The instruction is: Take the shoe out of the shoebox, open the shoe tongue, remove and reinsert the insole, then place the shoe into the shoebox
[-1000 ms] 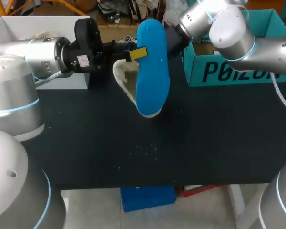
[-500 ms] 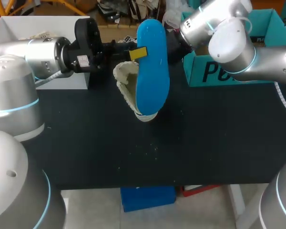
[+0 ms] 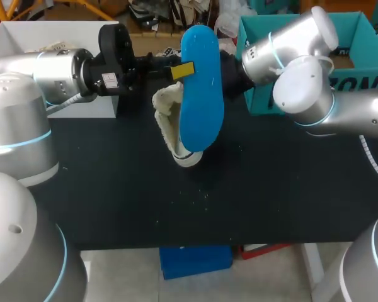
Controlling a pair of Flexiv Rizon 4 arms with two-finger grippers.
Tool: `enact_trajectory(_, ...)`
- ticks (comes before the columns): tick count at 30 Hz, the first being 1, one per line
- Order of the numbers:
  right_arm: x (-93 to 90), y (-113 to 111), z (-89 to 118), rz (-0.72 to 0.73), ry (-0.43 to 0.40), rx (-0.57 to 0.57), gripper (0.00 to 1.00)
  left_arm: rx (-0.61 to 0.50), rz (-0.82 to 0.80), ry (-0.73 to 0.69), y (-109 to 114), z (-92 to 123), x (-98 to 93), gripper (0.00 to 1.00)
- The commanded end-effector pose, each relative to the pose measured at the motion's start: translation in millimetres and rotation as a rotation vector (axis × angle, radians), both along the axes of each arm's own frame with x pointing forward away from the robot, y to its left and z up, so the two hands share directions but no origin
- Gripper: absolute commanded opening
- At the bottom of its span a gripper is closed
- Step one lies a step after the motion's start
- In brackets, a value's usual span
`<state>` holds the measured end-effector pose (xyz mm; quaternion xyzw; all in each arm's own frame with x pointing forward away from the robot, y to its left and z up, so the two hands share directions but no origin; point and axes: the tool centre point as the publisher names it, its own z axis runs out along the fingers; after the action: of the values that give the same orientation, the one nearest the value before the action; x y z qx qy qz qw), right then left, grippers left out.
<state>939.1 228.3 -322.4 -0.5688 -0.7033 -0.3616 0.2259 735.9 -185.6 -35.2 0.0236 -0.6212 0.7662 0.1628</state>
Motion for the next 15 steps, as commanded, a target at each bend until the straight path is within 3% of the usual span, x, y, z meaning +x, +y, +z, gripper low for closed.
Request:
enact_trajectory(1,2.2,0.0,-7.9,-0.027,-0.02,0.012,0.0,0.0,0.005,-0.001,-1.8,-0.8,-0.7,0.0)
enact_trajectory(10,4.5,-7.1,-16.5,-0.035,-0.001,-0.02,0.0,0.0,0.005,-0.001,-1.8,-0.8,-0.7,0.0)
enact_trajectory(12,4.5,-8.2,-17.1,-0.042,0.0,-0.022,0.38,0.0,0.005,-0.001,-1.8,-0.8,-0.7,0.0)
enact_trajectory(13,4.4,-8.6,-17.2,-0.045,0.002,-0.023,1.0,0.0,0.005,-0.001,-1.8,-0.8,-0.7,0.0)
enact_trajectory(15,3.9,-9.6,-16.8,-0.049,0.002,-0.025,1.0,0.0,0.005,-0.001,-1.8,-0.8,-0.7,0.0)
